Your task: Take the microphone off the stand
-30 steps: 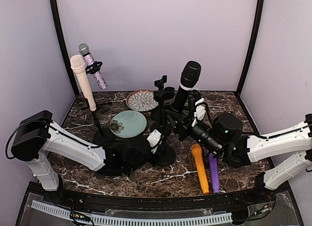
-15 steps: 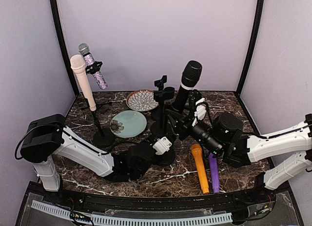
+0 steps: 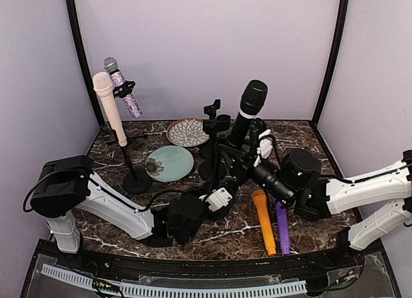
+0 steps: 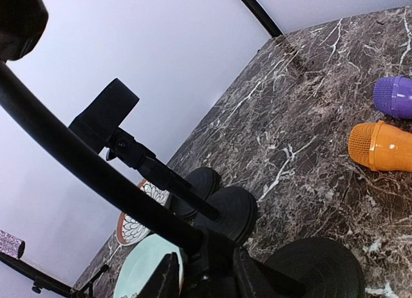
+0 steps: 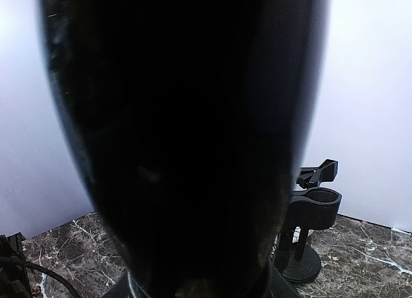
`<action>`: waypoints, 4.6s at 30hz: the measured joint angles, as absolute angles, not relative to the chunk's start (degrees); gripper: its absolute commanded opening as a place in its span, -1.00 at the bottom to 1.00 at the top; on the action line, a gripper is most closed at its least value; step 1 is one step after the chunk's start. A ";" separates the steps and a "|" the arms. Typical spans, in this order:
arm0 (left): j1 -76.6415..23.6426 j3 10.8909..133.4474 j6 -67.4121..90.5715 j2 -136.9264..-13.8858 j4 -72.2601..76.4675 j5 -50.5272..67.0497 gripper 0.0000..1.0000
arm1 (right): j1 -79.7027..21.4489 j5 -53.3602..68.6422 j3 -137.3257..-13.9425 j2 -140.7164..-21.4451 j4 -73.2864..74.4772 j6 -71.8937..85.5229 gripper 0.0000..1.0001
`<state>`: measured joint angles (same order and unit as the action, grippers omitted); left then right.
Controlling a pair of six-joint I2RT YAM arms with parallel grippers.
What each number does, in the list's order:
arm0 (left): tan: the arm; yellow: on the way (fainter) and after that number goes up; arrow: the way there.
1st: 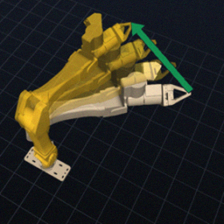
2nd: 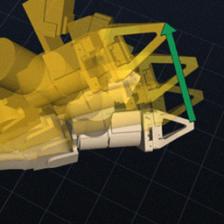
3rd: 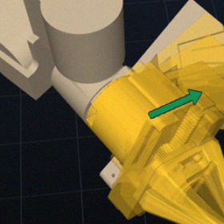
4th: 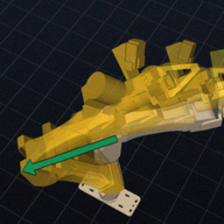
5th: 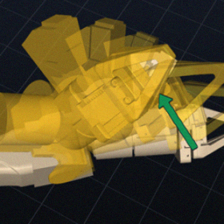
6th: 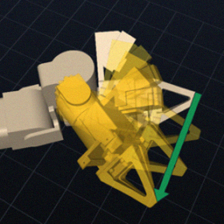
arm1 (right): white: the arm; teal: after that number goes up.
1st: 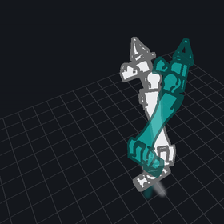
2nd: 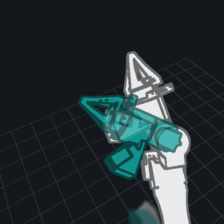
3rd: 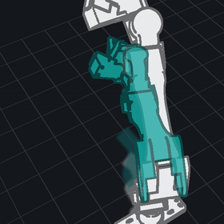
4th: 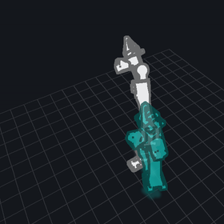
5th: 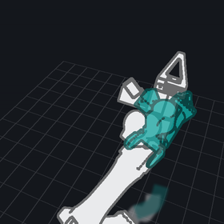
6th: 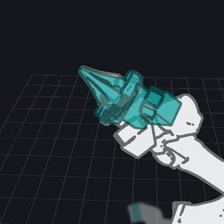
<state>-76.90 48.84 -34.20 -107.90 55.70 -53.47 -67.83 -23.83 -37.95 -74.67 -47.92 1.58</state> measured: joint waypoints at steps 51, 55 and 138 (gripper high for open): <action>-66.63 44.62 19.53 -87.24 19.73 -16.78 0.32 | -68.14 -21.93 -38.13 -75.33 -48.34 1.98 -0.71; -66.63 46.74 19.55 -84.95 16.38 -16.53 0.17 | -68.14 -21.93 -38.15 -75.33 -48.31 1.98 -0.71; -57.63 47.13 30.65 -78.02 9.23 3.84 0.17 | -68.14 -20.91 -37.87 -74.04 -46.19 1.78 -0.39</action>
